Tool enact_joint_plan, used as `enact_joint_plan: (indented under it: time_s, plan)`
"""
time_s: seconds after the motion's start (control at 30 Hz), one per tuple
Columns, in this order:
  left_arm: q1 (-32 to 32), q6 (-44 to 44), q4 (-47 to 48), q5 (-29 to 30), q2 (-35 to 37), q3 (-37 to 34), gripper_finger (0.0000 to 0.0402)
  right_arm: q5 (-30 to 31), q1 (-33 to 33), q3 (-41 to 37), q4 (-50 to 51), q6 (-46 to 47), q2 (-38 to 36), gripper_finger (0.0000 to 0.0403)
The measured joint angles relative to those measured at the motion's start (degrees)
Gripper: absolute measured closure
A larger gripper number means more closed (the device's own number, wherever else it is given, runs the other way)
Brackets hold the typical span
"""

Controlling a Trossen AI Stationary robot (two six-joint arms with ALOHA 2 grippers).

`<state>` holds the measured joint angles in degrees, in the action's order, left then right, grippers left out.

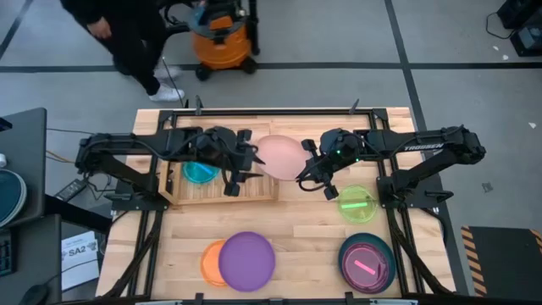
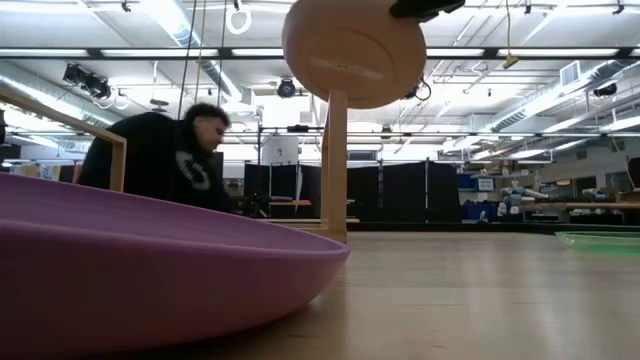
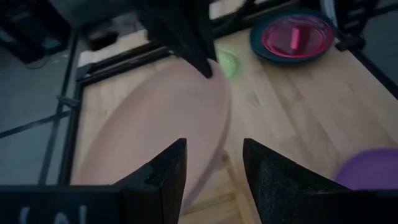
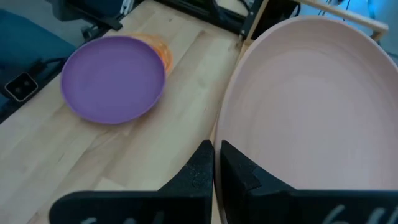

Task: Place and stack plates onto a shelf
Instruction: Put the light brown plate on the shelf

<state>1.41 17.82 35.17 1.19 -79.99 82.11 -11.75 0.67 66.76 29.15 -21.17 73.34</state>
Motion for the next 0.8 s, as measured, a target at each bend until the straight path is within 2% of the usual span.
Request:
enact_joint_plan:
  time_s: [0.47, 0.8]
  plan:
    - [0.7, -0.2, 1.9, 0.0, -1.4, 0.0, 0.0238, -2.9, 0.5, 0.0, -1.5, 0.0, -0.1, 0.0386]
    - [0.7, -0.2, 3.8, -2.4, -1.4, 0.0, 0.0279, -3.2, 0.5, 0.0, -2.6, 0.0, -0.1, 0.0383]
